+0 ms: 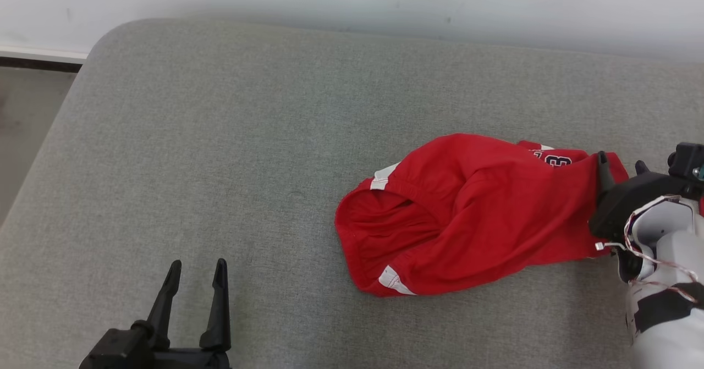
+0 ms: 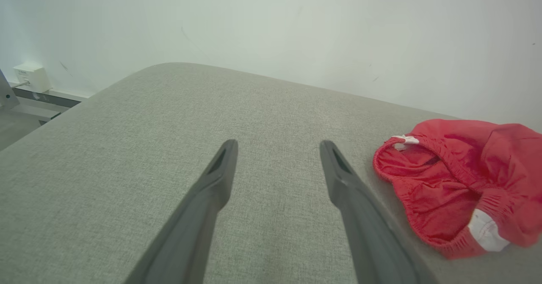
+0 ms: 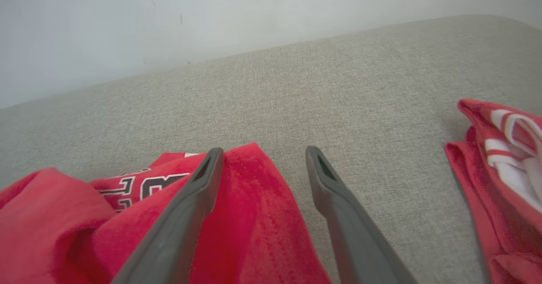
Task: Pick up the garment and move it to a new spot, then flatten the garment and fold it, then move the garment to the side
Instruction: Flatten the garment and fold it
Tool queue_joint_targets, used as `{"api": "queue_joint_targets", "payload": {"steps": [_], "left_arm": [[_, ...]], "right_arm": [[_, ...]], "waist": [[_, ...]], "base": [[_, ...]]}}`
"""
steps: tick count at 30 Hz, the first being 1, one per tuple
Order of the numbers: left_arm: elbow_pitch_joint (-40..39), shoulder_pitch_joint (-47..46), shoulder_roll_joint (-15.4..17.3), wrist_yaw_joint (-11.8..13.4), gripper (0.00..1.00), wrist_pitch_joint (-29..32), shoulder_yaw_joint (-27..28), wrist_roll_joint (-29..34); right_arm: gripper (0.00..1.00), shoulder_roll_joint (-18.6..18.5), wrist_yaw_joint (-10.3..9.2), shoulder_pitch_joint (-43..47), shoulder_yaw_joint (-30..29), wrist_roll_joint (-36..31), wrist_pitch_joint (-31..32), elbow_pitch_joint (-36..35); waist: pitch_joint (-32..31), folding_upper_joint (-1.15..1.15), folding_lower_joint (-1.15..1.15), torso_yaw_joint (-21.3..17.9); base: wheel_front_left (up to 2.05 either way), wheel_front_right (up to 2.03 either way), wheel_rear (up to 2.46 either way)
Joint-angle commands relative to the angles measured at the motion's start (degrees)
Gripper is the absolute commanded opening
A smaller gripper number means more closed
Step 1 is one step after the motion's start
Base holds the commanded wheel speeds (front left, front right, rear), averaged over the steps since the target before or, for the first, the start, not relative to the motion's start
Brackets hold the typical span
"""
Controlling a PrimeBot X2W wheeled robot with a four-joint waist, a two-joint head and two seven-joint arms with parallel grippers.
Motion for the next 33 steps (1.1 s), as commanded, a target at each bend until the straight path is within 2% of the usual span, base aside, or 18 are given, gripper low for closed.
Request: {"api": "queue_joint_targets", "payload": {"steps": [1, 6, 7, 12, 17, 24, 33], "left_arm": [[0.07, -0.66, -0.03, 0.36, 1.0, -0.11, 0.3, 0.04], [-0.06, 0.37, -0.01, 0.3, 1.0, -0.11, 1.49, 0.48], [-0.19, 0.69, 0.0, 0.16, 1.0, -0.11, 1.91, 0.61], [-0.37, 1.48, -0.01, -0.08, 1.0, -0.11, 2.81, 0.97], [-0.14, 2.13, -0.01, -0.42, 1.0, -0.1, 3.41, 1.13], [0.4, 3.86, -0.01, -0.36, 1.0, -0.11, 3.78, 0.95], [0.6, 5.42, -0.01, -0.5, 1.0, -0.11, 3.33, 0.77]], "right_arm": [[1.0, 0.44, -0.15, 1.49, 0.02, -1.49, -1.12, -0.92], [1.0, 1.11, -0.15, 6.42, 2.46, -4.97, -5.95, -6.81], [1.0, 1.49, -0.15, 9.43, 4.77, -4.97, -8.73, -10.33], [1.0, 1.79, -0.15, 18.67, 10.04, -3.4, -13.73, -19.97], [1.0, 1.7, -0.15, 26.63, 13.49, -2.04, -18.28, -26.7], [1.0, 1.9, -0.15, 33.37, 17.33, -1.14, -20.27, -29.8], [1.0, 2.31, -0.15, 36.95, 19.23, 0.21, -18.69, -31.05]], "waist": [[-0.49, 0.0, 0.0, -0.66], [-2.02, 0.0, 0.0, -2.94], [-2.62, 0.0, 0.0, -3.83], [-3.79, 0.0, 0.0, -6.06], [-5.07, 0.0, 0.0, -8.01], [-7.29, 0.0, 0.0, -9.54], [-8.52, 0.0, 0.0, -10.45]], "base": [[0.0, 0.0, 0.0], [0.0, 0.0, 0.0], [0.0, 0.0, 0.0], [0.0, 0.0, 0.0], [0.0, 0.0, 0.0], [0.0, 0.0, 0.0], [0.0, 0.0, 0.0]]}}
